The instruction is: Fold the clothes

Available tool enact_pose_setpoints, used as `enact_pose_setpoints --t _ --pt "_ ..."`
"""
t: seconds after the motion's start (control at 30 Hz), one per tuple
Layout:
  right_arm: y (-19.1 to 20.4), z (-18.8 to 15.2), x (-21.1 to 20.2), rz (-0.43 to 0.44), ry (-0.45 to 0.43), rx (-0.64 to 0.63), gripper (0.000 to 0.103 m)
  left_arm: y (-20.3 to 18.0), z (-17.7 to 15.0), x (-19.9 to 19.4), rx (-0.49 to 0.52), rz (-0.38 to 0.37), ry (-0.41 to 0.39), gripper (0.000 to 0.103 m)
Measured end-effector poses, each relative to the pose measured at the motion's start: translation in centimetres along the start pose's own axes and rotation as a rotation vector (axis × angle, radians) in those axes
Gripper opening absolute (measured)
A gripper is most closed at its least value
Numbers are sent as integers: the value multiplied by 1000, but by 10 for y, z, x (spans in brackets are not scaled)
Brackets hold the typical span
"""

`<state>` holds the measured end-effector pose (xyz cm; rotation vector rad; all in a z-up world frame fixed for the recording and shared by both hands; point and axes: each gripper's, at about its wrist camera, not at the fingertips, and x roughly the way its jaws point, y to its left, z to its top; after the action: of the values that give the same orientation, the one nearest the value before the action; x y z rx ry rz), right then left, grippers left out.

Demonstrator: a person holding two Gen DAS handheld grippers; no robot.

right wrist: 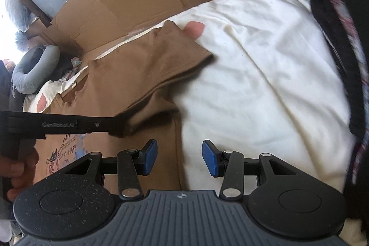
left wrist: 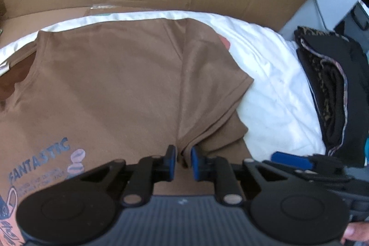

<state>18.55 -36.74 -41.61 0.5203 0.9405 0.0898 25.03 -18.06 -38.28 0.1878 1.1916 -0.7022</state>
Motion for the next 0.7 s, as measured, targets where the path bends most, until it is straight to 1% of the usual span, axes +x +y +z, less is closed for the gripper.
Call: enact_pose_setpoints --t 0.07,0.13,0.27,0.43,0.47,0.5,0.57,0.7 --pt "3 4 8 2 0 -9 50 0 -1 -1 -18 -3 -9 15" --pt "5 7 16 -1 2 -9 50 -2 -2 -1 -13 1 -7 10" --pt "9 10 28 -27 -9 -61 49 -3 -3 -6 -5 1 -25 5" --pt "13 15 34 -53 -32 -90 47 6 -5 -17 -78 -21 -54 4" --pt "14 15 36 -67 -35 -100 44 7 -6 -19 -90 -23 -62 4" --pt "16 16 38 -86 -38 -117 37 8 -6 -21 -101 -26 -69 3" --pt "20 14 40 -131 -44 -173 30 12 -7 -24 -127 -29 -82 3" --pt "19 14 40 -132 -39 -207 29 23 -13 -28 -196 -21 -101 2"
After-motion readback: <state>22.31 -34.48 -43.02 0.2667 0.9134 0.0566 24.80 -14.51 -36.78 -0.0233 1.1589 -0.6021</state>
